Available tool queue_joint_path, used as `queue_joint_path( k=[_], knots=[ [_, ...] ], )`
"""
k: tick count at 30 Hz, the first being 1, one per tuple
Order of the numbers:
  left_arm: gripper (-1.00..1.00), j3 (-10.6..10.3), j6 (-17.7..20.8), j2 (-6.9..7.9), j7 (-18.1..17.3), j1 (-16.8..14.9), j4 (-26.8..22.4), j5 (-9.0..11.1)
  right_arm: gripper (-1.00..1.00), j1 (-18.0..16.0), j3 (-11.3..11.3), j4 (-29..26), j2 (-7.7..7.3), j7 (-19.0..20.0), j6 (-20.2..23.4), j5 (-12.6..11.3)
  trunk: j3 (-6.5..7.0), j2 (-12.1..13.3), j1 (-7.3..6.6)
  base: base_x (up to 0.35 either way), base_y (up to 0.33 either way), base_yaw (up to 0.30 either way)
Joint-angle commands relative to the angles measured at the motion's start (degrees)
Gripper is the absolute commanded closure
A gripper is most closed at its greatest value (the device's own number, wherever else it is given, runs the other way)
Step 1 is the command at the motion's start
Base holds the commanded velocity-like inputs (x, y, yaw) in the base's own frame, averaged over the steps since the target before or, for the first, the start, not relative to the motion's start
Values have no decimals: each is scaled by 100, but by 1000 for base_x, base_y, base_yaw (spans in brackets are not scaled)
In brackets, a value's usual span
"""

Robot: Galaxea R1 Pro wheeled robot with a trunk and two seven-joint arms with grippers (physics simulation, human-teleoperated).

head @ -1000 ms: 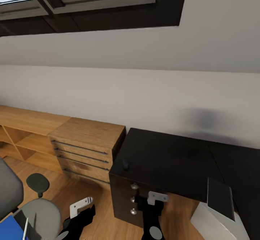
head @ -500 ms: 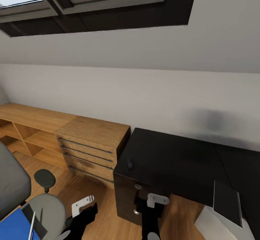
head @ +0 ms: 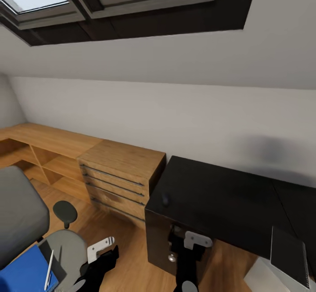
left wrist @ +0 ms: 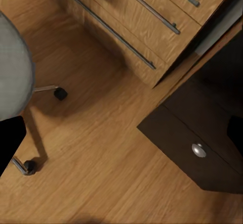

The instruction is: In the bedroom, organize the workspace by keeping the computer under the desk, ensuring the monitor is on the desk, placing the keyboard on the desk next to the monitor, placing the mouse on the desk next to the keyboard, moving the folder from the swivel chair onto the desk next to the mouse, stacking the notebook on top of the folder with the pen on top of the notebook, and positioning the swivel chair next to the desk.

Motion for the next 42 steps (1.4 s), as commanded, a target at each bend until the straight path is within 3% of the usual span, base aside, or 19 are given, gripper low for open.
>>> queue_joint_path(
  k=[1, 11, 12, 13, 21, 25, 30, 32, 35, 37, 38, 40, 42],
  knots=[
    [-100, -14, 19, 5, 42, -8, -8, 21, -100, -5, 10, 17, 0, -64, -35, -19, -8, -6, 1, 0, 0, 271],
    [-100, -14, 18, 5, 45, -8, -8, 21, -100, -11, -13, 316, 15, -385, -358, 218, -13, -6, 1, 0, 0, 275],
    [-100, -14, 18, 5, 46, -8, -8, 21, -100, -12, -15, 397, 14, -406, -880, 329, -15, -6, 1, 0, 0, 276],
    [-100, -14, 18, 5, 45, -8, -8, 21, -100, -9, -22, 405, 14, -407, -938, 343, -18, -6, 1, 0, 0, 275],
    [-100, -14, 19, 5, 45, -8, -8, 21, -100, -13, -20, 409, 5, -427, -1030, 432, -38, -6, 1, 0, 0, 206],
    [-100, -14, 18, 0, 55, -8, 8, 21, -100, -11, -26, 522, 1, -410, -1014, 676, -39, -6, 1, 0, 0, 29],
    [-100, -14, 22, -1, 64, -8, 17, 17, -100, -82, -10, 784, 55, -240, -712, 1190, -39, -6, 1, 0, 0, 5],
    [-100, -14, 22, -2, 74, -8, 20, 19, -100, -423, -26, 823, 92, 71, -237, 1422, -39, -6, 1, 0, 0, 1],
    [-100, -14, 21, -3, 79, -8, 25, 21, -100, -1126, -140, 956, 109, 578, 513, 1504, -39, -6, 1, 0, 0, 0],
    [-100, -14, 23, -3, 78, -8, 26, 24, -100, -1602, -437, 1253, 119, 798, 896, 1462, -39, -6, 1, 0, 0, 0],
    [-100, -14, 22, -3, 73, -8, 27, 28, -100, -1962, -739, 1568, 142, 888, 1060, 1385, -39, -6, 1, 0, 0, 0],
    [-100, -16, 24, -5, 67, -8, 32, 32, -100, -2356, -1054, 1951, 181, 950, 1166, 1274, -39, -6, 1, 0, 0, 0],
    [-100, -20, 26, -13, 60, -8, 71, 37, -100, -3141, -1601, 2860, 235, 1028, 1269, 956, -39, -6, 1, 0, 0, 0]
  ],
)
